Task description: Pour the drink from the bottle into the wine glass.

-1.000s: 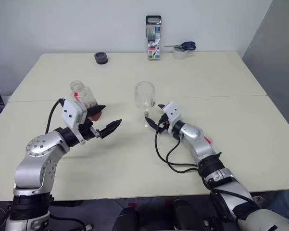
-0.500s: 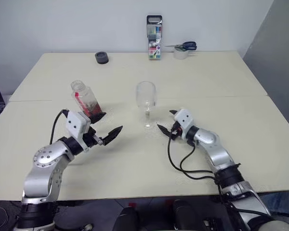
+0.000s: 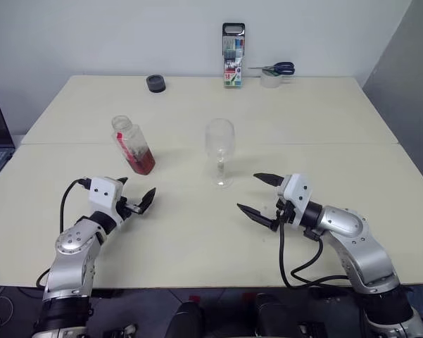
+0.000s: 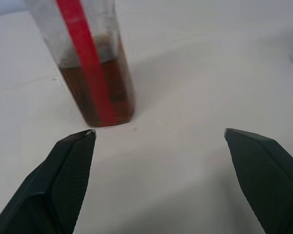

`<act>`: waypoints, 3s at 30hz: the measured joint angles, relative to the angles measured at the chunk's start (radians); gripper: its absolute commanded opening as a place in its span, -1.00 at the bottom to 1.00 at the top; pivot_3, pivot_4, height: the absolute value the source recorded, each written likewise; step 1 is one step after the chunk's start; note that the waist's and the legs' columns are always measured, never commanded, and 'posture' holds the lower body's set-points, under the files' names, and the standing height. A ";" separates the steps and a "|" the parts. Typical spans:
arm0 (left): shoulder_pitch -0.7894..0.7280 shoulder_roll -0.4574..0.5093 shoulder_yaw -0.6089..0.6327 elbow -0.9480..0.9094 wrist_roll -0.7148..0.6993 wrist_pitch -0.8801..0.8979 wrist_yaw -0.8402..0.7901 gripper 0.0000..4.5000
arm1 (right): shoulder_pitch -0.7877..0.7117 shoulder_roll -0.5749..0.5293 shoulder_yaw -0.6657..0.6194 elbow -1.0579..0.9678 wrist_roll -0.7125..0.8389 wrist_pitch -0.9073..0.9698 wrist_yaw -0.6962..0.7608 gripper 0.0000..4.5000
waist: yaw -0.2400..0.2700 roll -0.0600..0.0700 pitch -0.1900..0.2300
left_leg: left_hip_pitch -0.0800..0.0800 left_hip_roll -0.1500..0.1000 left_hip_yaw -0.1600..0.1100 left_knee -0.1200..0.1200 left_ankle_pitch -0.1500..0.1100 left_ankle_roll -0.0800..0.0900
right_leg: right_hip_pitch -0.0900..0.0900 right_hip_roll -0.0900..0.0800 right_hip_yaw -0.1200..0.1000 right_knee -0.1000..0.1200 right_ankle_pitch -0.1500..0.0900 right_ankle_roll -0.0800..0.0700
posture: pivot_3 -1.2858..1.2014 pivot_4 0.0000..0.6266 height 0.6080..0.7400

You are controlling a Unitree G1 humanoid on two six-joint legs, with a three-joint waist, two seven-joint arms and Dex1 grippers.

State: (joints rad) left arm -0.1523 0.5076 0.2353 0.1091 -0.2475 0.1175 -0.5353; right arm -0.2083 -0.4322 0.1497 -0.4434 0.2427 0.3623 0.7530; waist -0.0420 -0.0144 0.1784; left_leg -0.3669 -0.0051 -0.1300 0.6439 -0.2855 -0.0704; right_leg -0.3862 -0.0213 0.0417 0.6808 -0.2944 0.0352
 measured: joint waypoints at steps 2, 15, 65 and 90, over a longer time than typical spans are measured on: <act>-0.030 0.005 0.000 0.027 0.002 -0.017 -0.001 1.00 | 0.000 -0.005 -0.001 -0.043 0.059 0.045 0.015 0.99 | 0.001 0.000 0.000 | 0.000 0.000 0.000 0.000 0.000 0.000 | 0.000 0.000 0.000 0.000 0.000 0.000 | 0.03 -0.52 1.00; -0.141 0.039 0.005 0.199 -0.001 -0.082 -0.057 1.00 | 0.001 -0.034 0.002 -0.102 0.134 0.116 0.005 0.99 | 0.002 -0.001 0.000 | 0.000 0.000 0.000 0.000 0.000 0.000 | 0.000 0.000 0.000 0.000 0.000 0.000 | 0.03 -0.52 1.00; -0.444 0.058 0.007 0.478 -0.016 -0.024 -0.076 -0.21 | -0.085 -0.021 0.016 -0.103 0.243 0.176 -0.032 1.00 | 0.003 -0.003 0.001 | -0.001 0.000 -0.001 0.001 0.000 0.000 | -0.001 0.000 -0.001 0.000 0.000 0.000 | 0.03 -0.52 1.00; -0.599 0.041 -0.240 0.272 0.290 -0.195 0.020 -0.25 | -0.079 -0.049 -0.091 -0.137 0.271 0.223 -0.144 1.00 | 0.009 -0.004 0.002 | -0.007 -0.001 -0.002 0.002 0.001 -0.002 | -0.004 0.000 -0.003 0.000 0.000 0.000 | 0.03 -0.52 1.00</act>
State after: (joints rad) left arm -0.7514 0.5490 -0.0047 0.3807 0.0424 -0.0773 -0.5148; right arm -0.2869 -0.4809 0.0586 -0.5803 0.5135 0.5858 0.6095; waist -0.0326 -0.0184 0.1806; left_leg -0.3736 -0.0063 -0.1324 0.6457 -0.2842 -0.0725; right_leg -0.3900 -0.0216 0.0388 0.6805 -0.2943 0.0351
